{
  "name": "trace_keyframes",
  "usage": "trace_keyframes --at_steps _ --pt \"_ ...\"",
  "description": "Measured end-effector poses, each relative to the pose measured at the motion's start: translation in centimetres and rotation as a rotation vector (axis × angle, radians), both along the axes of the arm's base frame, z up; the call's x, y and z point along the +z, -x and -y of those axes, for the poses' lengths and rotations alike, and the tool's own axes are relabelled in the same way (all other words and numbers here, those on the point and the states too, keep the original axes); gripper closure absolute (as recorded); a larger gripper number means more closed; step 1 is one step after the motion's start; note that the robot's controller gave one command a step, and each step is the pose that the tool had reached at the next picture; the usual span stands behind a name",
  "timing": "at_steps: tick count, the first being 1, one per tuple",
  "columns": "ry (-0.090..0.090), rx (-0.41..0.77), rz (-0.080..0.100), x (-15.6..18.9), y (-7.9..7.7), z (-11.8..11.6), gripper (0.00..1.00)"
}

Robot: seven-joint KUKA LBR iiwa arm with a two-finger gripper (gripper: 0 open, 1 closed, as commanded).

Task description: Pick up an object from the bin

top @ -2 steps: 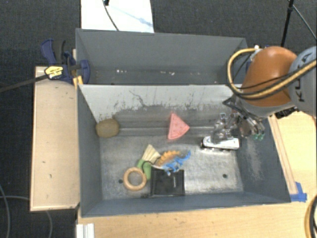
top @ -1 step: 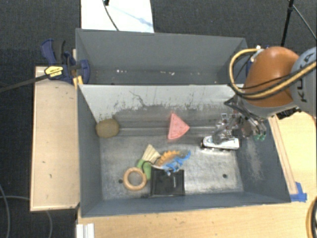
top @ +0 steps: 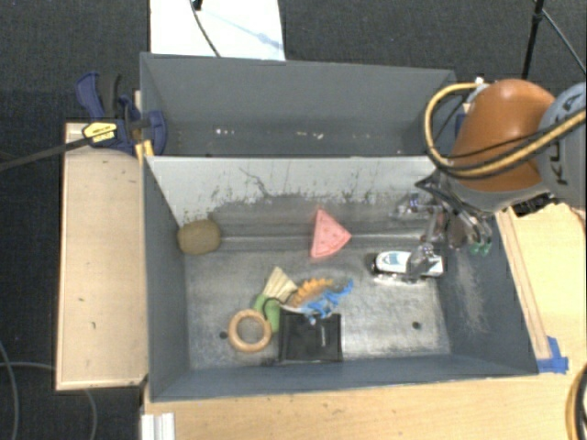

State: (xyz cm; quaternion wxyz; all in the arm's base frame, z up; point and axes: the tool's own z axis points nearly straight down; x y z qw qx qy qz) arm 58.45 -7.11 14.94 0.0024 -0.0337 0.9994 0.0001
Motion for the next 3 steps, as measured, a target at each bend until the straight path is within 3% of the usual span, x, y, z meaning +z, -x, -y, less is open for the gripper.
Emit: trace_keyframes --at_steps 1,2,3 --pt "0.000 -0.003 0.000 0.1 -0.1 -0.1 0.00" --pt "0.000 -0.140 0.006 -7.5 0.3 2.0 1.00" --pt "0.001 -0.139 0.006 -7.5 0.3 2.0 1.00"
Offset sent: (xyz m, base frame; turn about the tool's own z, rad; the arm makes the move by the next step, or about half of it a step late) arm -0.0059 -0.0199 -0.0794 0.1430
